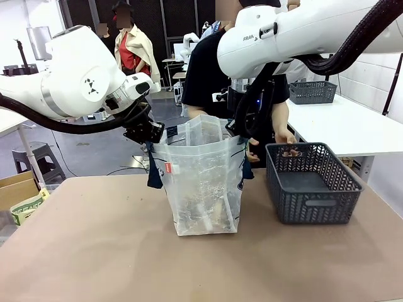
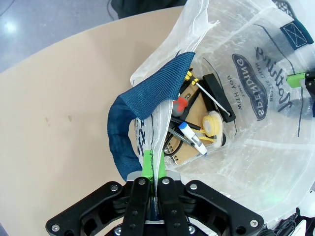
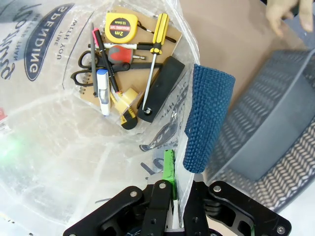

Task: Transfer purchased items from the store into the shopping bag.
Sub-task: Move the Reusable shopping bag to the right side of the table.

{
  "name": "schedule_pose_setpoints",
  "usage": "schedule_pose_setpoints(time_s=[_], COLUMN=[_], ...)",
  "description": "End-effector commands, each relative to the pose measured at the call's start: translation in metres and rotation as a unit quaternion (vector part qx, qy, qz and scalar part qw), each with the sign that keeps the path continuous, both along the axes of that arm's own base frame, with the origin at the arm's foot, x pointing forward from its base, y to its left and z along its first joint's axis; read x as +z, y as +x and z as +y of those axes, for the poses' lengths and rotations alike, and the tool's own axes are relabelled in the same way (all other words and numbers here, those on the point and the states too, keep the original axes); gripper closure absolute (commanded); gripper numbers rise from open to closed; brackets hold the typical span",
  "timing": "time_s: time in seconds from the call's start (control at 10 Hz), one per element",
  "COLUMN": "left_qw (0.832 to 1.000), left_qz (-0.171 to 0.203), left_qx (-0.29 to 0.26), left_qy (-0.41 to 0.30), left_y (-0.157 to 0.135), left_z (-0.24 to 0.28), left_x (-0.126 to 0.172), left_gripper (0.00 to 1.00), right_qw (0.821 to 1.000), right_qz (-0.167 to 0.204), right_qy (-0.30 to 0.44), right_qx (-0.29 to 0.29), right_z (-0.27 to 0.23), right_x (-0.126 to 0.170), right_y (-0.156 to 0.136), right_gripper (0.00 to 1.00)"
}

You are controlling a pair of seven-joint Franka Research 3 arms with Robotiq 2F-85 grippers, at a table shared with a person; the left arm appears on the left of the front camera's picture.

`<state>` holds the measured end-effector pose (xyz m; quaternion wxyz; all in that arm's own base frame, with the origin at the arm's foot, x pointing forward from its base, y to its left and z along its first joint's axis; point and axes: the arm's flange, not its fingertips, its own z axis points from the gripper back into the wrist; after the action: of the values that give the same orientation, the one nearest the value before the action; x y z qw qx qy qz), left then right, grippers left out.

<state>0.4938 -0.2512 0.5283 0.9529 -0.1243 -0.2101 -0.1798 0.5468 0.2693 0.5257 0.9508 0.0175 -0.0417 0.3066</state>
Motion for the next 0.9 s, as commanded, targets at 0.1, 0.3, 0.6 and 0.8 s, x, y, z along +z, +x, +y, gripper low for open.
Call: schedule_pose_setpoints(time_s=[0.1,0.3,0.6,0.8], left_qw=[1.000,1.000,1.000,0.999], left_qz=[-0.007,-0.004,0.011,0.026], left_qx=[-0.005,-0.011,0.000,0.036], left_qy=[-0.009,-0.020,-0.022,-0.027], left_y=[-0.002,-0.001,0.004,0.009], left_z=[-0.004,-0.016,-0.033,-0.044], left_x=[0.003,0.007,0.013,0.014], left_gripper=[1.00,1.00,1.00,1.00], right_qw=[1.000,0.997,0.985,0.978], right_qz=[-0.001,0.009,0.002,-0.019], right_qy=[-0.003,-0.017,-0.053,-0.050], right_qx=[-0.015,-0.072,-0.164,-0.199], right_z=[0.002,0.013,0.025,0.034], right_x=[-0.001,-0.001,0.002,0.001], right_y=[0.000,0.000,0.002,0.009], right_gripper=[1.00,1.00,1.00,1.00])
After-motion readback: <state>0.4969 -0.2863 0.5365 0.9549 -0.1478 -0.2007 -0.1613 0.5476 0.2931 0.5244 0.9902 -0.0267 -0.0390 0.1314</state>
